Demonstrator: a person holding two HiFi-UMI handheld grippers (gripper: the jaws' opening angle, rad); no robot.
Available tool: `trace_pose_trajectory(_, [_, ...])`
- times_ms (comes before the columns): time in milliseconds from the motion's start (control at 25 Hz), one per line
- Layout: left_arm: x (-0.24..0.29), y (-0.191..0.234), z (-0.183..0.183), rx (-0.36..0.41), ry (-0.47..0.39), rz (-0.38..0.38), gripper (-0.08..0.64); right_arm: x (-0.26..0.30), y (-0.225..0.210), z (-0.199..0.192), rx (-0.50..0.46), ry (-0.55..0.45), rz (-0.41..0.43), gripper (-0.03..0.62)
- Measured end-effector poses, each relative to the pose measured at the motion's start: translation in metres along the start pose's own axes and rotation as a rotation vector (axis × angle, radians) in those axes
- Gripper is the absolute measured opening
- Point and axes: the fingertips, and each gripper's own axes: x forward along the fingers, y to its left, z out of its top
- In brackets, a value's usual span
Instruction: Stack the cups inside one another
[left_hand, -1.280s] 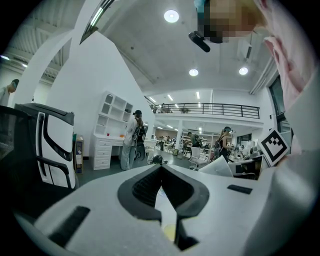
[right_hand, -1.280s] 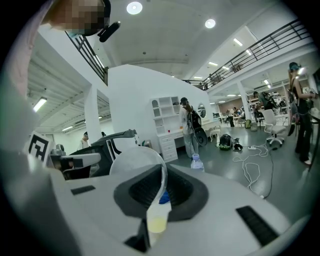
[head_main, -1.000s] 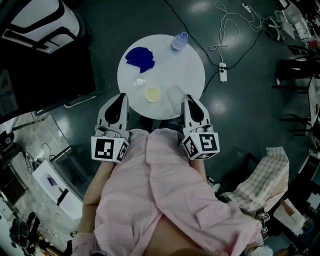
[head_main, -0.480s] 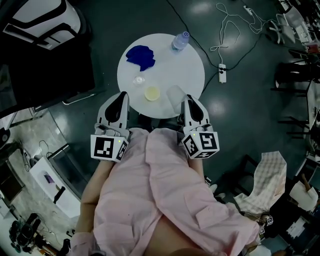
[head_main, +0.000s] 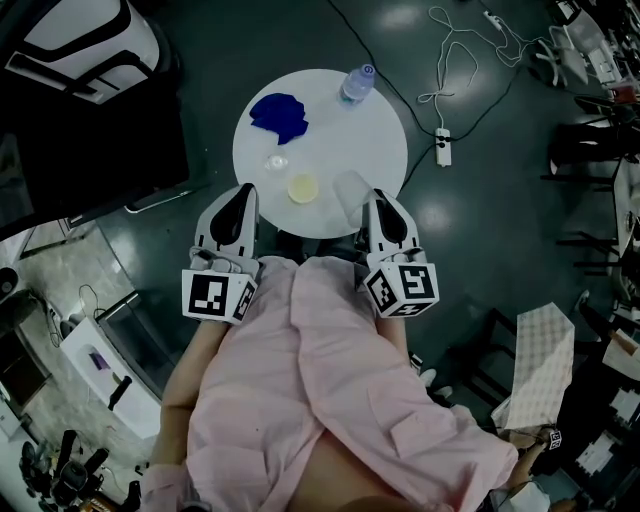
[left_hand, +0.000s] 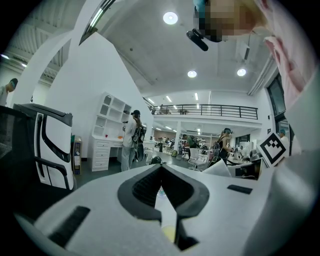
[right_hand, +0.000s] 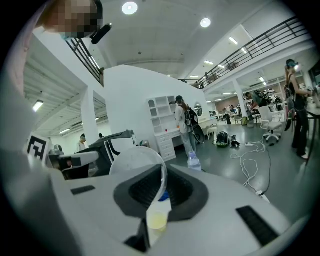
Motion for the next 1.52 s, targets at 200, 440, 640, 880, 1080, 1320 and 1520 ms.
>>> trace_pose_trajectory(200, [-0.0013,0.0004,0.0005,-0.007,-0.002,0.01,0.009,-0.0011,-0.0008,-0.0002,0.003,0.002,0.003,0.038])
trace_pose_trajectory(440, [-0.001,0.0003,-0.001,-0.011,-0.003,0.012,0.009,-0.0006,-0.0029,-0.0029,0.008,0.007,0.003,0.038])
trace_pose_trajectory(640, [-0.001,0.0003,-0.0005,-0.015,-0.006,0.02,0.009,-0.0005,-0.0054,-0.003,0.012,0.012,0.001,0.04])
trace_pose_trajectory(880, [-0.0027,0.0029,-0.0006,-0.018,-0.006,0.025,0.009,-0.0002,-0.0036,-0.0025,0.011,0.009,0.001,0.038])
trace_pose_trajectory(1080, [-0.0027,0.0035,-0.0012,-0.022,-0.003,0.028,0.009,-0.0009,-0.0043,-0.0021,0.01,0.009,-0.002,0.038])
trace_pose_trajectory(1320, [-0.003,0.0031,-0.0012,-0.021,-0.002,0.023,0.009,-0.0017,-0.0043,-0.0024,0.008,0.011,-0.006,0.038])
trace_pose_trajectory(1520, [-0.0042,0.0025,-0.0007,-0.021,-0.004,0.022,0.009,-0.003,-0.0045,-0.0026,0.008,0.01,-0.008,0.038])
